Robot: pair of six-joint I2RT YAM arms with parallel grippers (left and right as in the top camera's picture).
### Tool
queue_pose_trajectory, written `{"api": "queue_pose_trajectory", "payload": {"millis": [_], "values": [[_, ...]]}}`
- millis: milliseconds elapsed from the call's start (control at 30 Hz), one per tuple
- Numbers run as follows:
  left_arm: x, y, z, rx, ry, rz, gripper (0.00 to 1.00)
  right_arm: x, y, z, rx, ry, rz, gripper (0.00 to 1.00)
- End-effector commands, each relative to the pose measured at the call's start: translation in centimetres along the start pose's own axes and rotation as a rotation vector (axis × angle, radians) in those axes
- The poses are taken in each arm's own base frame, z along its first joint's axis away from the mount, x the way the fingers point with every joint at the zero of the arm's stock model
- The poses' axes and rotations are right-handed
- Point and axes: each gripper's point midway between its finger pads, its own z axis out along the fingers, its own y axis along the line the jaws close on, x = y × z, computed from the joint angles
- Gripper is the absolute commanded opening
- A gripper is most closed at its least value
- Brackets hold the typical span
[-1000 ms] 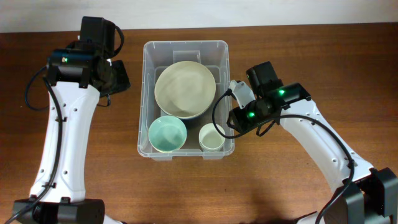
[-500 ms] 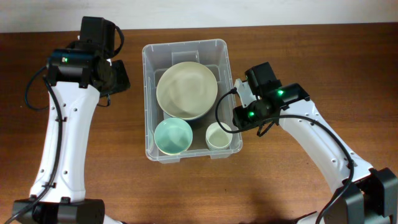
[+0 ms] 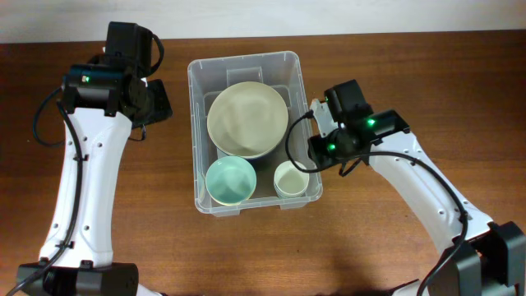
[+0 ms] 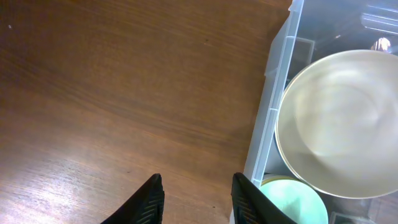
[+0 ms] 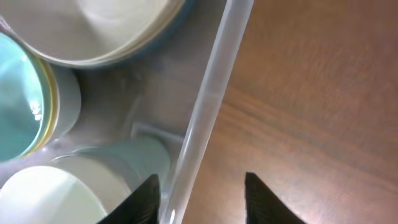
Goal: Pack container
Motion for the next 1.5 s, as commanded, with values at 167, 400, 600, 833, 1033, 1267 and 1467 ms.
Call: {"api": "queue_pose_trajectory", "payload": {"millis": [167,400,600,833,1033,1267,1467], "values": [[-0.3,0.1,-0.6,0.007,-0.018,-0.016,0.37,-8.0,-0.7,-2.3,0.077,-0.297,-0.085,0.48],[-0.3,0.1,-0.6,0.007,-0.018,-0.016,0.37,-15.3,-1.4,-4.3,0.161,-0.598,-0.178,0.59],[-0.3,0.1,-0.6,0.006,-0.017,-0.016,0.37,-16.2,-3.9,0.7,0.237,-0.568,-0.149,0.70],[-0.2,0.1,-0.6,0.006,-0.015,-0.016,0.37,-16.2,-7.6,3.0,0.287,-0.553,-0.094,0.70],[-0.2,0.1,-0.5,0.005,-0.014,-0.016,0.37,-14.9,-9.8,4.1,0.303,-0.499,-0.053,0.70],[-0.2,0.1,-0.5,0.005,-0.014,-0.016,0.37,-14.9,-9.7,4.2,0.299,-0.497,-0.055,0.70],[-0.2,0.2,-0.6,0.005,-0.015,-0.016,0.38,-15.7,-7.1,0.3,0.267,-0.556,-0.088,0.82]]}}
